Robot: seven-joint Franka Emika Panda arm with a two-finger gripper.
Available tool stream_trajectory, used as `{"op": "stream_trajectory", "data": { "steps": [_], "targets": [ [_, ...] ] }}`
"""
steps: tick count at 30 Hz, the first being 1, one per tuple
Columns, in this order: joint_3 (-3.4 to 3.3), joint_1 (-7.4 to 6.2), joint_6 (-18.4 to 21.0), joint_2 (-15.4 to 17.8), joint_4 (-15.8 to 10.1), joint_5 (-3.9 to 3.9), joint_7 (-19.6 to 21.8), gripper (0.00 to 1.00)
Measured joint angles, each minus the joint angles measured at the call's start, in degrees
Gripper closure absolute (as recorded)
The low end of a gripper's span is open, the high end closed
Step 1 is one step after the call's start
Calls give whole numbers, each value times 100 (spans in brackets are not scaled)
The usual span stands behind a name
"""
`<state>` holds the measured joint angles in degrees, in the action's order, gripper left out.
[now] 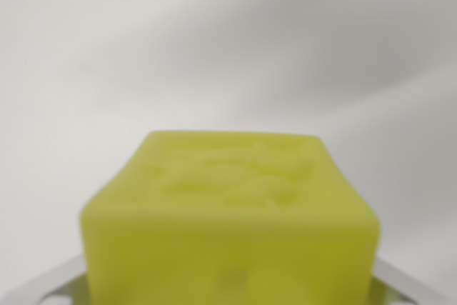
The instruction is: Pick yellow cube
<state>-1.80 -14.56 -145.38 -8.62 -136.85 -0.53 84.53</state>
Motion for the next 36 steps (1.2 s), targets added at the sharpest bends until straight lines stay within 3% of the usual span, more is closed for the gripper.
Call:
{"op": "stream_trajectory", "data": {
  "steps": [36],
  "targets": [
    [0,3,1322,1000,324,52,38,100]
  ]
}}
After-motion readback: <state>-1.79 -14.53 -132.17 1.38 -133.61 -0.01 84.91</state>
